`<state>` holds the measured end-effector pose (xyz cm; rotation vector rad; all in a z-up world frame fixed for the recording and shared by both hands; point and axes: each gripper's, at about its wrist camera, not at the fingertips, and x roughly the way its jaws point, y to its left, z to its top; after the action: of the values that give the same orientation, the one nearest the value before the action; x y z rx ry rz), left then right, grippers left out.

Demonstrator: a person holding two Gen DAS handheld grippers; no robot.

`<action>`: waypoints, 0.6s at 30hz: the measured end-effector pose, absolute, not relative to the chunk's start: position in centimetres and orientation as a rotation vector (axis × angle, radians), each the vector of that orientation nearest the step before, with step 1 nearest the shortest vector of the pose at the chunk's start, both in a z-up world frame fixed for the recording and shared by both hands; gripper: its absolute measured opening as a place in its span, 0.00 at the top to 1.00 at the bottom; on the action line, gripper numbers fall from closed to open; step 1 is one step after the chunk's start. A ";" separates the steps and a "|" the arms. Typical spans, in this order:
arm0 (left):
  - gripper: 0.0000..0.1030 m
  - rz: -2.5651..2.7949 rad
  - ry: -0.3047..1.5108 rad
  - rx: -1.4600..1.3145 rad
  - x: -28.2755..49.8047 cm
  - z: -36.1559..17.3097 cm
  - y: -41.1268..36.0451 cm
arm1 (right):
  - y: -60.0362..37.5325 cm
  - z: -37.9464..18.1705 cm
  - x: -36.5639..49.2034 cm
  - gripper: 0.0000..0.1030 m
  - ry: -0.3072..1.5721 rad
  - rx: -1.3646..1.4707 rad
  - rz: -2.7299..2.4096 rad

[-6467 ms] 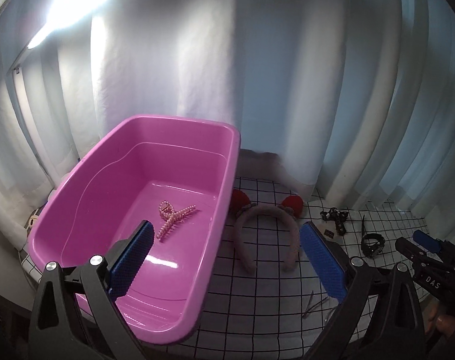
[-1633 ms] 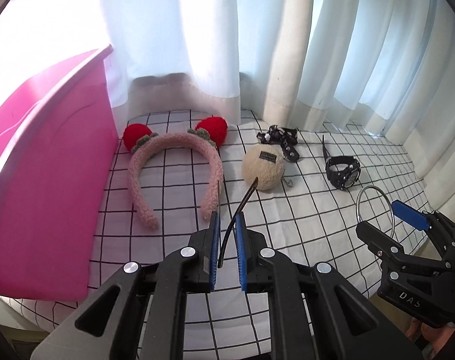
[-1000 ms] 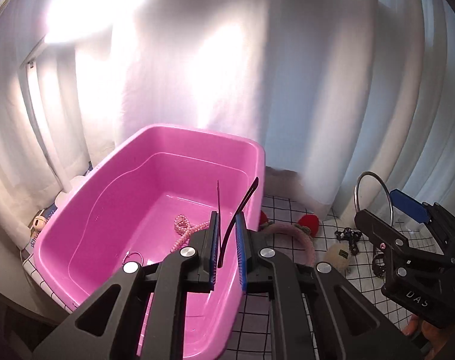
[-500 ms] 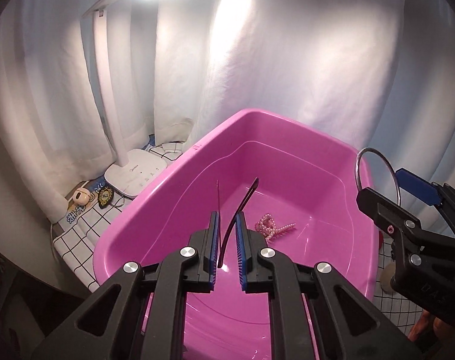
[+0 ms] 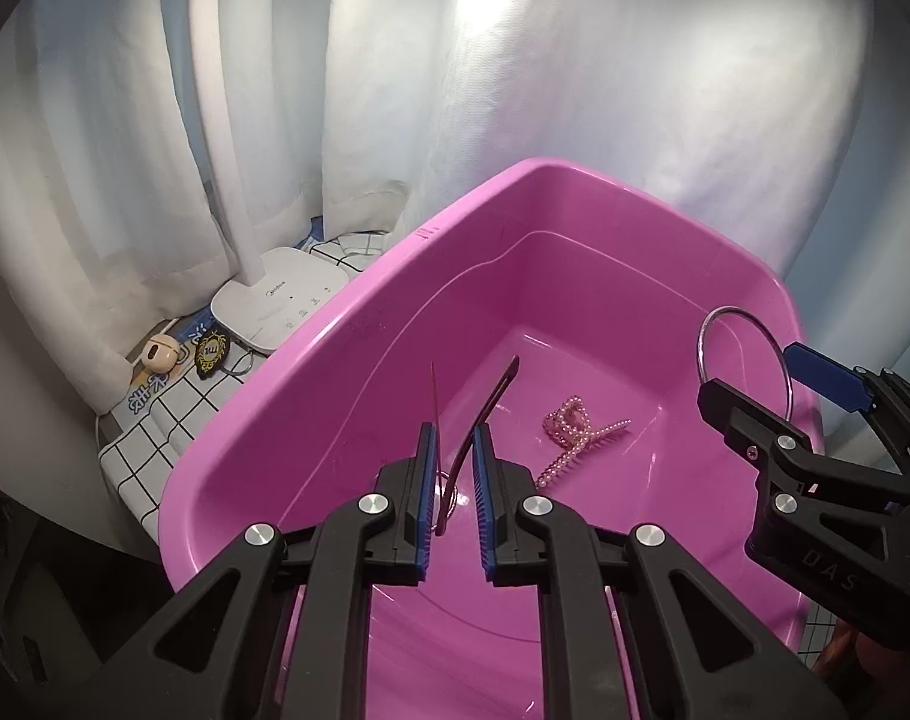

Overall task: Organize jewelry
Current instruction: 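Lift and carry the hair pins and silver ring over the pink basin, then open the left tool to drop the hair pins while the right tool drops the ring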

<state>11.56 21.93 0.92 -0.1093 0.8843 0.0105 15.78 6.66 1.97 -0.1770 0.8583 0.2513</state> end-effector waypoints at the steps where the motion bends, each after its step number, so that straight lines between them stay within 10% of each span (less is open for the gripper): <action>1: 0.88 0.010 0.888 -0.109 11.6 0.9 22.0 | 6.6 1.8 15.9 0.31 0.867 -0.177 0.245; 14: 0.82 0.044 0.933 -0.118 12.0 0.0 22.6 | 6.1 0.7 17.2 0.30 0.919 -0.157 0.212; 16: 0.40 0.054 0.935 -0.123 11.9 0.0 22.8 | 6.1 0.6 17.4 0.29 0.922 -0.156 0.208; 18: 0.24 0.066 0.910 -0.135 11.4 0.3 23.1 | 6.3 0.6 17.5 0.29 0.923 -0.165 0.207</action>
<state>11.37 23.08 0.31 -0.1345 0.9097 0.0657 17.45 6.25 0.61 -0.1655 0.9229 0.2074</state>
